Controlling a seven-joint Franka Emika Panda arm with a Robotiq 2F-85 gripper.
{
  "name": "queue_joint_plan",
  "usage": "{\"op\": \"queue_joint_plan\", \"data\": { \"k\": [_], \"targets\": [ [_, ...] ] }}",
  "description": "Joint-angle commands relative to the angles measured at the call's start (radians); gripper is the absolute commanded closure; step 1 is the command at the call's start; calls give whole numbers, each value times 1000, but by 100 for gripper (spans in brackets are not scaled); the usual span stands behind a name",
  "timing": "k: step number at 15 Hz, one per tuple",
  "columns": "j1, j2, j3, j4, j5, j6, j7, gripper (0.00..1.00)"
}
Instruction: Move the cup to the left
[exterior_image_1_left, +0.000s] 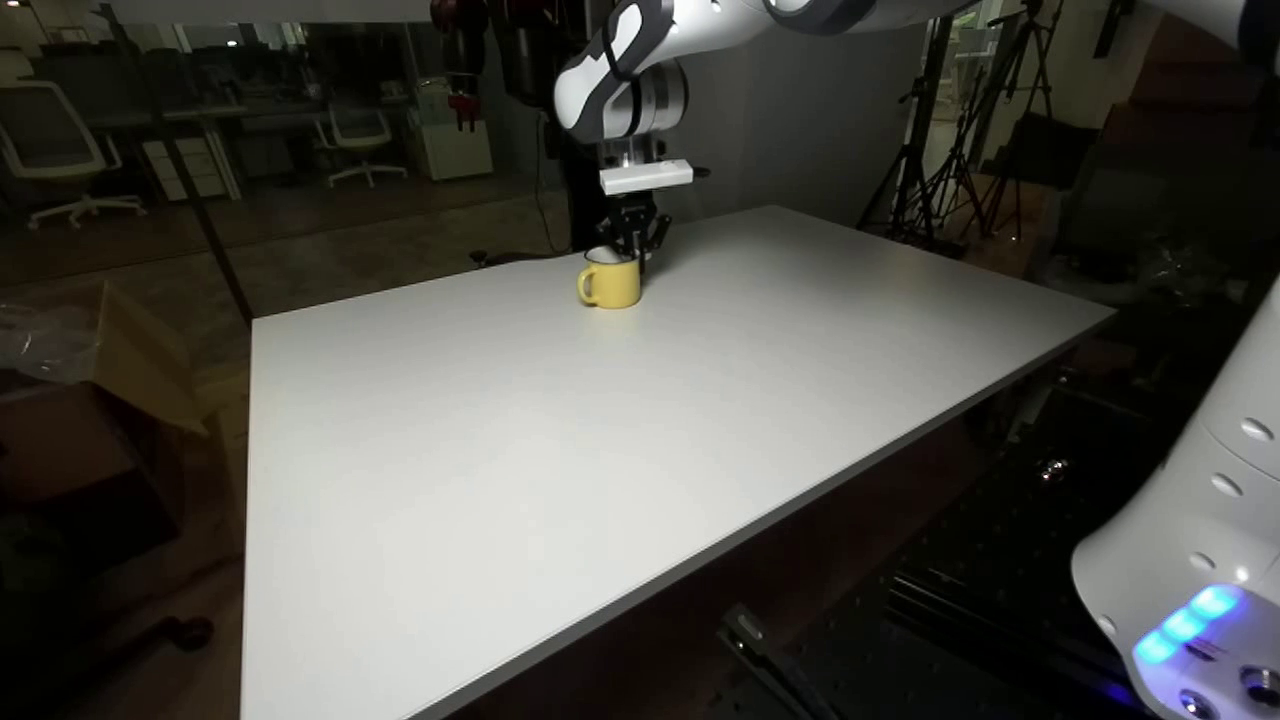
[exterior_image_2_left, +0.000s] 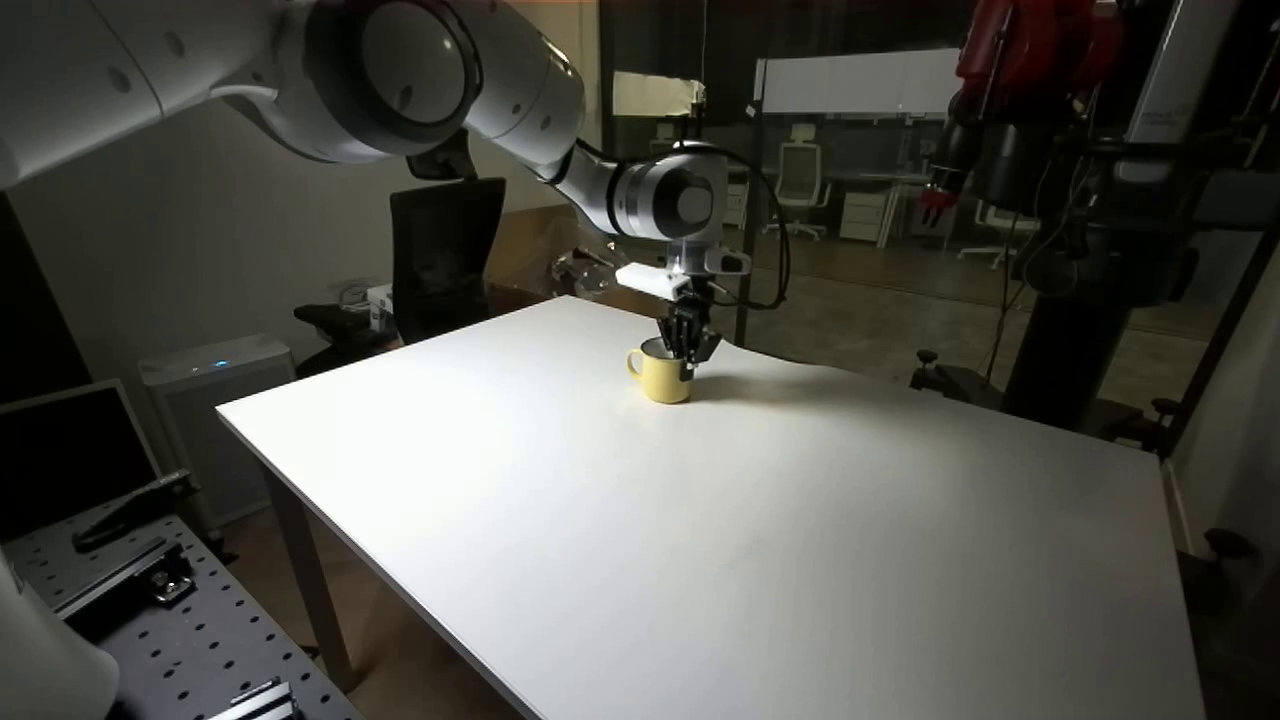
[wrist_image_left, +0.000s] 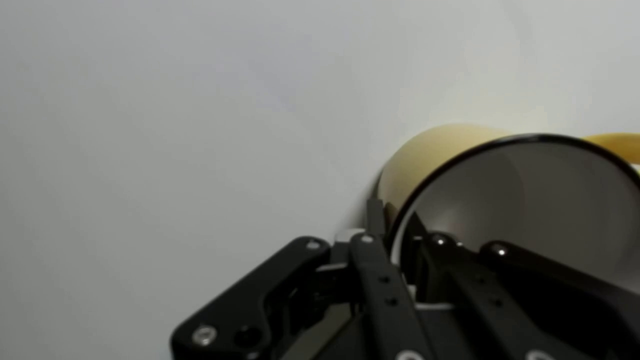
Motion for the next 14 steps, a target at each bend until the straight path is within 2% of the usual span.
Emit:
{"op": "queue_joint_plan", "data": {
  "k": [1,9,14],
  "targets": [
    [45,-34,13,-92,-12,37,-18,97],
    [173,-118,24,-276,-71,101,-7,97],
    [211,-155,37,-344,-92,133,-7,97]
  ]
}}
